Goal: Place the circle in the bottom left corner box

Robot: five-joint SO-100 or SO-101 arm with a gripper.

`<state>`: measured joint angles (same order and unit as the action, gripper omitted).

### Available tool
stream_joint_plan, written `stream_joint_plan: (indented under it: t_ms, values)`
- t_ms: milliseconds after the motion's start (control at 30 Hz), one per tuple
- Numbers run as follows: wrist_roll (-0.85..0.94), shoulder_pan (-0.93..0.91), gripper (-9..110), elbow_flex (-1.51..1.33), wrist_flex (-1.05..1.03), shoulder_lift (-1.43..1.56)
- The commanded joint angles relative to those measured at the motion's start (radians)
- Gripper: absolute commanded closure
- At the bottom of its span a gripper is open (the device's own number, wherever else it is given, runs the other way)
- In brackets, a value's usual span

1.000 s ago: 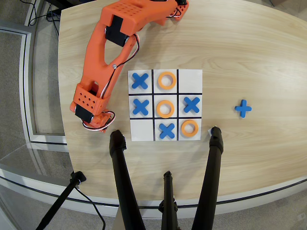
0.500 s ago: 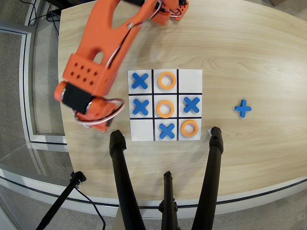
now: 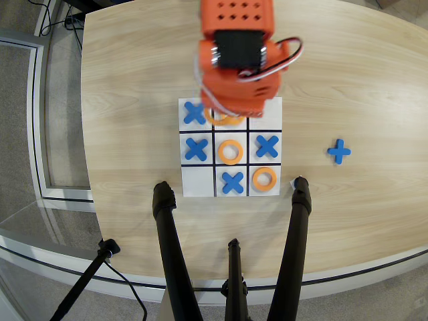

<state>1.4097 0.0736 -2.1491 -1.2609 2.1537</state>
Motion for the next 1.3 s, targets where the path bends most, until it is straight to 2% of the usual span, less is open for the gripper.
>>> stream_joint_plan:
  t_ms: [0,133,300,633,1267]
  values:
    - [-0.098,0.156,102,-0.012,-0.017,0.054]
    - [-0.201,0.298,102,-0.031,0.005,0.048]
    - [-0.235,0.38,102,-0.087,0.077,0.041]
    - [-0.218,0.357,102,-0.225,0.344,-0.087]
    - [-0.218,0.36,102,-0.262,0.555,-0.288]
